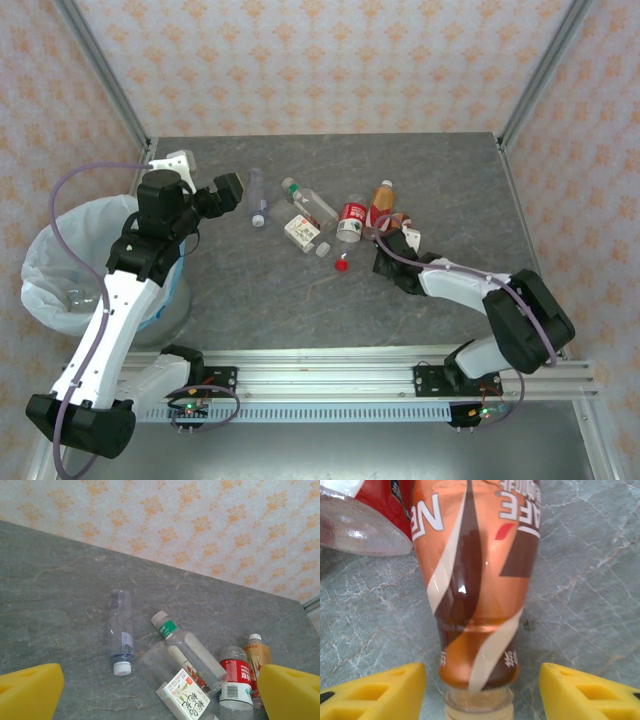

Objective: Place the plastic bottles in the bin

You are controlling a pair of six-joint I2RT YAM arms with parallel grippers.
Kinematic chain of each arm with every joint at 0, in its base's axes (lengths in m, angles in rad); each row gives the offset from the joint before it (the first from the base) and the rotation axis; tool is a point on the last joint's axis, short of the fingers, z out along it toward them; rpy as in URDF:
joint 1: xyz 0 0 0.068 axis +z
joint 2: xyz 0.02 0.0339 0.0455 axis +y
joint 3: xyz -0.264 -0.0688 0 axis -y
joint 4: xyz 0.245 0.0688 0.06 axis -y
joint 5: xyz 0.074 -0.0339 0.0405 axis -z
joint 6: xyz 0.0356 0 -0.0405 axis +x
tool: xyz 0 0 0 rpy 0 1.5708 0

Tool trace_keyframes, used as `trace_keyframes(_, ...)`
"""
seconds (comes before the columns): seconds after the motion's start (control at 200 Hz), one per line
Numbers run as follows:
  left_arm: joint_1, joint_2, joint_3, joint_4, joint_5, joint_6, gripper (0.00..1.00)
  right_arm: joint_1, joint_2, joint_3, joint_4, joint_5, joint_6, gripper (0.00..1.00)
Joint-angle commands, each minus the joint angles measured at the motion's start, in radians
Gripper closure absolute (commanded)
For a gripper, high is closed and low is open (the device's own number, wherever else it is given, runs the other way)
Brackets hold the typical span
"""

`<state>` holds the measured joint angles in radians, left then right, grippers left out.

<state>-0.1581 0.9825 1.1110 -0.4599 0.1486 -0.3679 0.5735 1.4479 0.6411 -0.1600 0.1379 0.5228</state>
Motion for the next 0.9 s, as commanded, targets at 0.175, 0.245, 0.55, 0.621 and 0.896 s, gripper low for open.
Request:
trace_keyframes(0.175,-0.008,-0.013,0.024,-0.031,-0.034,0.026,0.00,0.004,0.048,-0.033,0.091,0.061,0.024,0.46)
trace_keyframes(0.245,-0.009,-0.006,0.027,-0.033,-0.024,0.026,0.00,0.003,0.052,-0.044,0.097,0.074,0.028,0.47)
trace_keyframes(0.55,-0.009,0.007,0.029,-0.028,-0.012,0.021,0.00,0.003,0.075,-0.061,0.105,0.080,0.021,0.53)
trace_keyframes(0.621,-0.009,0.007,0.028,-0.028,-0.016,0.020,0.00,0.003,0.076,-0.069,0.112,0.085,0.019,0.55)
trace_keyframes(0.896,-0.009,0.014,0.031,-0.032,-0.019,0.021,0.00,0.005,0.069,-0.095,0.134,0.104,0.020,0.69)
